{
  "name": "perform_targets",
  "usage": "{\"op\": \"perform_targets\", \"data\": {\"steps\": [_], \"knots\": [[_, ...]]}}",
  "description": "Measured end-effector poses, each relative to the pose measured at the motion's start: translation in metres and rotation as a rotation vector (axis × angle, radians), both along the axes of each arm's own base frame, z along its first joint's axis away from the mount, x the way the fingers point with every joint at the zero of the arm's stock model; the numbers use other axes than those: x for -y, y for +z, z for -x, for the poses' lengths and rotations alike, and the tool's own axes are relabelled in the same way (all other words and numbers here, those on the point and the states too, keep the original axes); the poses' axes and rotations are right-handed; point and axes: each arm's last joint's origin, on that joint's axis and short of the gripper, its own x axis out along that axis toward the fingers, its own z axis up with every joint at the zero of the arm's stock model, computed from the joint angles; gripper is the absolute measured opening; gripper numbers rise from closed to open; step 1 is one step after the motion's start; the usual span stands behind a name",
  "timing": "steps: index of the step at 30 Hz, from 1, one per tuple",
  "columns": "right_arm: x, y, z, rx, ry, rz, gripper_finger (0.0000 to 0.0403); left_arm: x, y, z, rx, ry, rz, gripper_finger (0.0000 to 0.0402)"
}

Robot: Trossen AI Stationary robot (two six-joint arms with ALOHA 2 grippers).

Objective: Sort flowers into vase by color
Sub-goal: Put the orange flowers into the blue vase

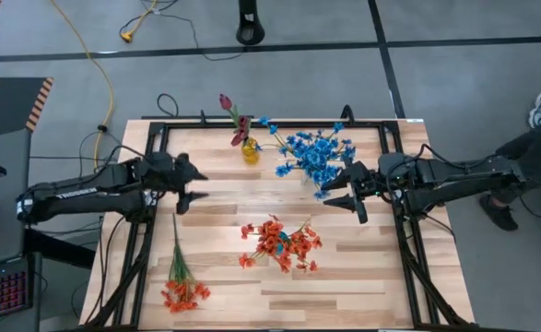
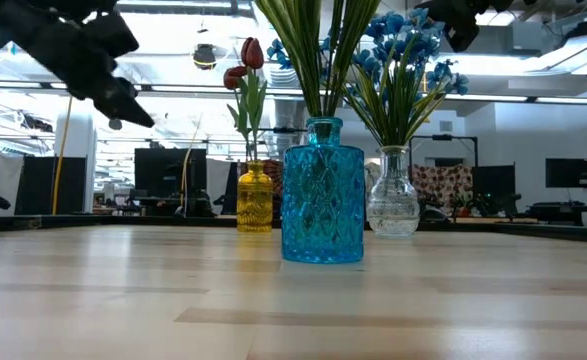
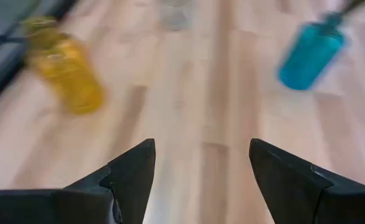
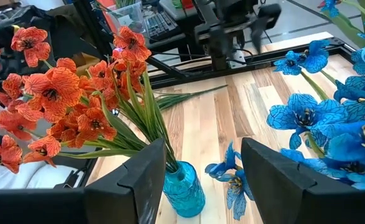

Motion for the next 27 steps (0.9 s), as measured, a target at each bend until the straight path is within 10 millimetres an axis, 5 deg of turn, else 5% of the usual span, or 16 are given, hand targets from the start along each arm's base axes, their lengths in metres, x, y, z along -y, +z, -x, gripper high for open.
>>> {"op": "perform_targets", "data": {"steps": [10, 27], "knots": [[0.0, 0.0, 0.0, 0.001, 0.0, 0.0, 0.0235, 0.045, -0.005, -0.013, -0.043, -0.304, 0.034, 0.0249], [0.0, -0.005, 0.001, -0.058, -0.005, -0.033, 0.0235, 0.113, -0.023, -0.028, -0.316, -0.457, 0.198, 0.0249]]}}
